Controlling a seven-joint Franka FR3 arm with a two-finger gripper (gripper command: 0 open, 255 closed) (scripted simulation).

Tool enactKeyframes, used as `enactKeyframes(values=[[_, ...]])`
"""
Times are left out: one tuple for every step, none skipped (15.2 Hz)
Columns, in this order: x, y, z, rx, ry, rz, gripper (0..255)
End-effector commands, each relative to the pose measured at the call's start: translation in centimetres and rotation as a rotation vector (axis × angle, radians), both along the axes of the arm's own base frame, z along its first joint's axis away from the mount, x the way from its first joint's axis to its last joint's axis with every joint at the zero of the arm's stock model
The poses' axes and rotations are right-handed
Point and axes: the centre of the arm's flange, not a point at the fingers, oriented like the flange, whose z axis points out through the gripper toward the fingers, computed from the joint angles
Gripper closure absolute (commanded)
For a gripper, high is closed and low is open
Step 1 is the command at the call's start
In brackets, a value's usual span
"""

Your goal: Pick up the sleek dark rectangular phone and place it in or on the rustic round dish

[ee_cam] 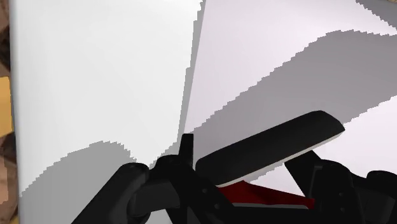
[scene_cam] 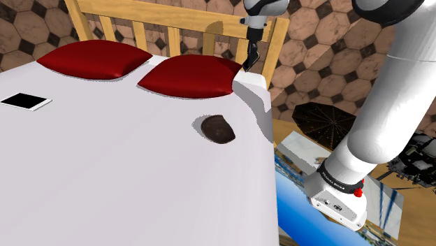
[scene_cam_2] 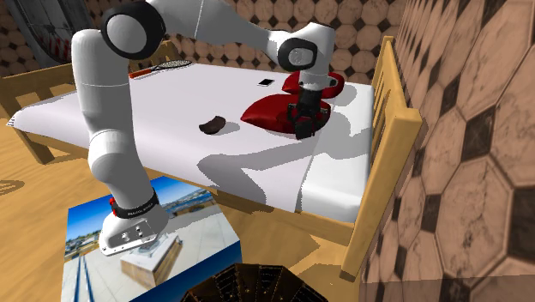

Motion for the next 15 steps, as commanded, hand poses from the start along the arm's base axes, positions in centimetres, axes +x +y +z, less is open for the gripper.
enactKeyframes(values=[[0.0,0.0,0.9,0.0,0.0,0.0,255],[-0.6,1.2,0.9,0.0,0.0,0.0,255],[-1.2,2.4,0.9,0.0,0.0,0.0,255],[-1.7,3.6,0.9,0.0,0.0,0.0,255],[-2.3,4.8,0.9,0.0,0.0,0.0,255],[-2.9,6.0,0.9,0.0,0.0,0.0,255],[-3.4,7.1,1.0,0.0,0.0,0.0,255],[-4.0,8.3,1.0,0.0,0.0,0.0,255],[-4.6,9.5,1.0,0.0,0.0,0.0,255],[-5.1,10.7,1.0,0.0,0.0,0.0,255],[-5.7,11.9,1.0,0.0,0.0,0.0,255],[-6.3,13.1,1.1,0.0,0.0,0.0,255],[-6.9,14.3,1.1,0.0,0.0,0.0,255],[-7.4,15.5,1.1,0.0,0.0,0.0,255],[-8.0,16.7,1.1,0.0,0.0,0.0,255]])
